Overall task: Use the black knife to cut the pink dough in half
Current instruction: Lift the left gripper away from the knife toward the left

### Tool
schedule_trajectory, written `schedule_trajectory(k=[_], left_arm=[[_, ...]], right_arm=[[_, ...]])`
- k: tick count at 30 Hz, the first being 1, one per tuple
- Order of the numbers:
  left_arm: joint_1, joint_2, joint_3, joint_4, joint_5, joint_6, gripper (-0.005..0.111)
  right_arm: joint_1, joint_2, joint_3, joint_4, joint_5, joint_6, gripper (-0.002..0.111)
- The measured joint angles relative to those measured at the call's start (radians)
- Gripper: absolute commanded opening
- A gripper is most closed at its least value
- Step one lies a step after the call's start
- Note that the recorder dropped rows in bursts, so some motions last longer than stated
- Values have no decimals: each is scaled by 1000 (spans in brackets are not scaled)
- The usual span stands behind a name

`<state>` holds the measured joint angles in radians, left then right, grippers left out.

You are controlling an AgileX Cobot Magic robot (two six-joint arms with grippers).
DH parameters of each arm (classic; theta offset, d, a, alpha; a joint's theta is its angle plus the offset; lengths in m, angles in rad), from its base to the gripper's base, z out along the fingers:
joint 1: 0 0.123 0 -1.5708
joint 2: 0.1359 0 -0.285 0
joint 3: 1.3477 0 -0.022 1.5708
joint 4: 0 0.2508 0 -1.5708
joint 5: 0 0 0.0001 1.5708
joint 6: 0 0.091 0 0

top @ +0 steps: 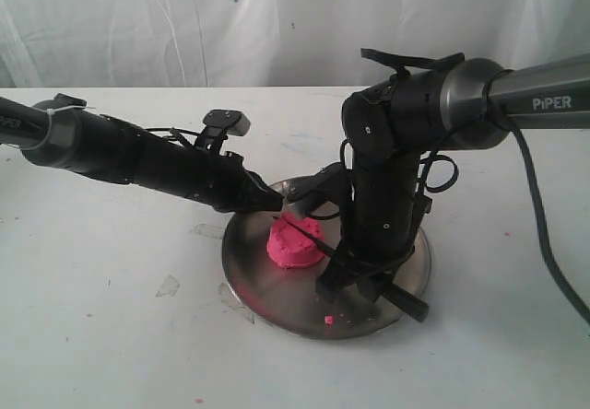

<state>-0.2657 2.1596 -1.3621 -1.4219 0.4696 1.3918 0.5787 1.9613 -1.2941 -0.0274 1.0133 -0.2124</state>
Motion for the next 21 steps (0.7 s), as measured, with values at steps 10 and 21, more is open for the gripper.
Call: schedule_trajectory(k=[10,21], left_arm=[[91,-29,-37,79,165,-146,0],[132,-29,-64,154,233,-240,0]], right_arm=[[0,9,-33,-2,22,0,0],[0,20,-38,-2,20,-2,0]])
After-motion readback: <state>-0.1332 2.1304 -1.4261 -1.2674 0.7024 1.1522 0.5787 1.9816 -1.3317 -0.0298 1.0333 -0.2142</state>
